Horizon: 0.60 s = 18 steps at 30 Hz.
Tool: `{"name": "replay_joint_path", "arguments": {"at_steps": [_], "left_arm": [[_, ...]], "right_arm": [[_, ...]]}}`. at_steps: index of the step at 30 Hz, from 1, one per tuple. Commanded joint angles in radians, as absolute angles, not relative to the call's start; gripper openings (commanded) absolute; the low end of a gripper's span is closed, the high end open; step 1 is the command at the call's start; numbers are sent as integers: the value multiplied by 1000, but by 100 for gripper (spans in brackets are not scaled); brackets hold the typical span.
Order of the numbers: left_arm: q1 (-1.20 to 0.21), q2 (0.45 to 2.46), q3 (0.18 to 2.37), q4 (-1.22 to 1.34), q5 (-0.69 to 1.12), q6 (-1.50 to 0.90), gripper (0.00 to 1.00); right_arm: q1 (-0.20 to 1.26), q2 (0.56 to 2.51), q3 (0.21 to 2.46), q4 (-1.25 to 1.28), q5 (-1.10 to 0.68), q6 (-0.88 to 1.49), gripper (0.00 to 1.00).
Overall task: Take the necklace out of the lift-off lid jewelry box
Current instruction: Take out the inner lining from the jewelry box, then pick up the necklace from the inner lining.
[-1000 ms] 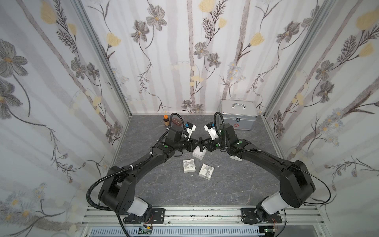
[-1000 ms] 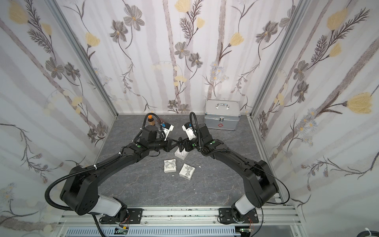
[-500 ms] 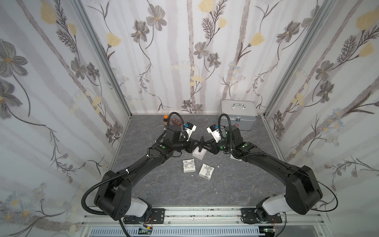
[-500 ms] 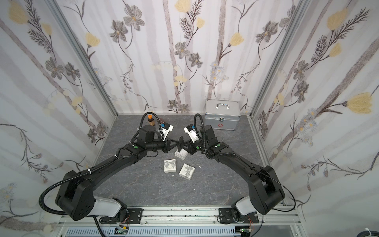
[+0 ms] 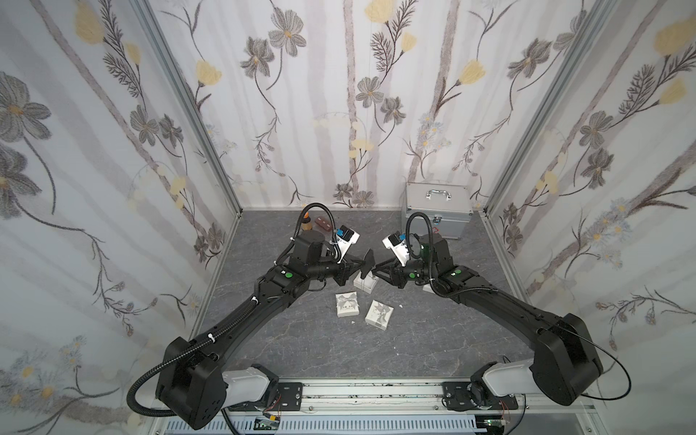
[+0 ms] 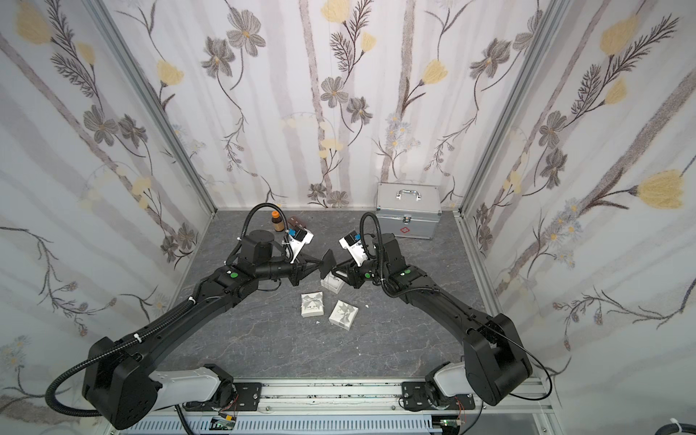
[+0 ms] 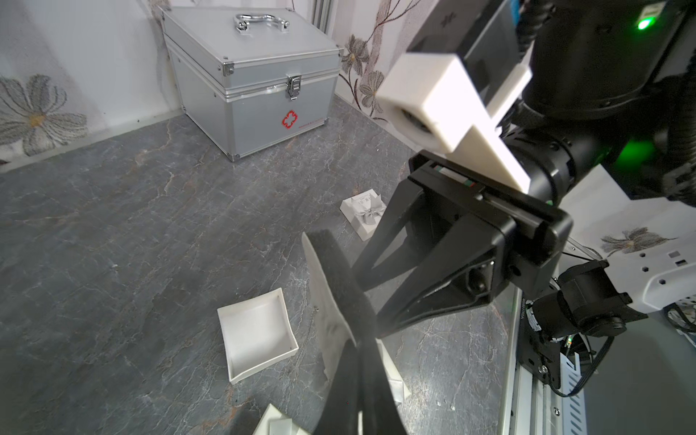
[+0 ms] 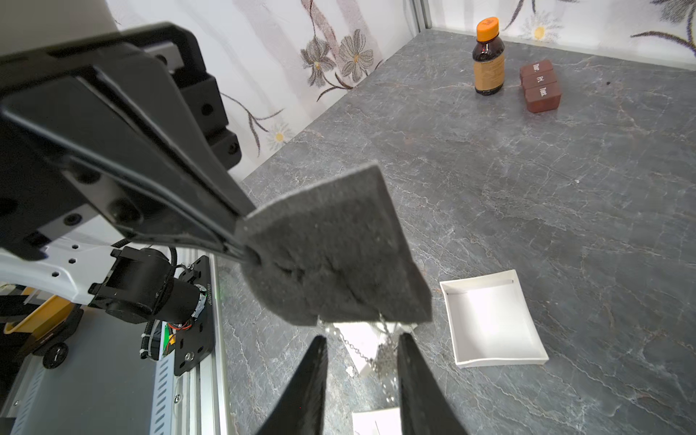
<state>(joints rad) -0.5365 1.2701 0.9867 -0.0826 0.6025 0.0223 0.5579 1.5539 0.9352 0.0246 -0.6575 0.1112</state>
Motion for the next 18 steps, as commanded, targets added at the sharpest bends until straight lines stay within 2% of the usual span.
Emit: {"name": "replay_joint_path", "arguments": {"at_steps": [1, 11, 14, 18], "left_arm": [[-534, 1251, 992, -81, 591, 70, 0], [-530, 1194, 1004, -78, 652, 110, 0], [-531, 1187, 1006, -72, 696, 117, 0], [-528, 1177, 1008, -57, 748, 119, 0]], "right_arm": [[555, 1544, 917, 106, -724, 92, 36], [547, 1522, 888, 157, -777, 94, 37], [546, 1523, 887, 167, -807, 91, 41], [546, 1522, 885, 173, -822, 84, 42]]}}
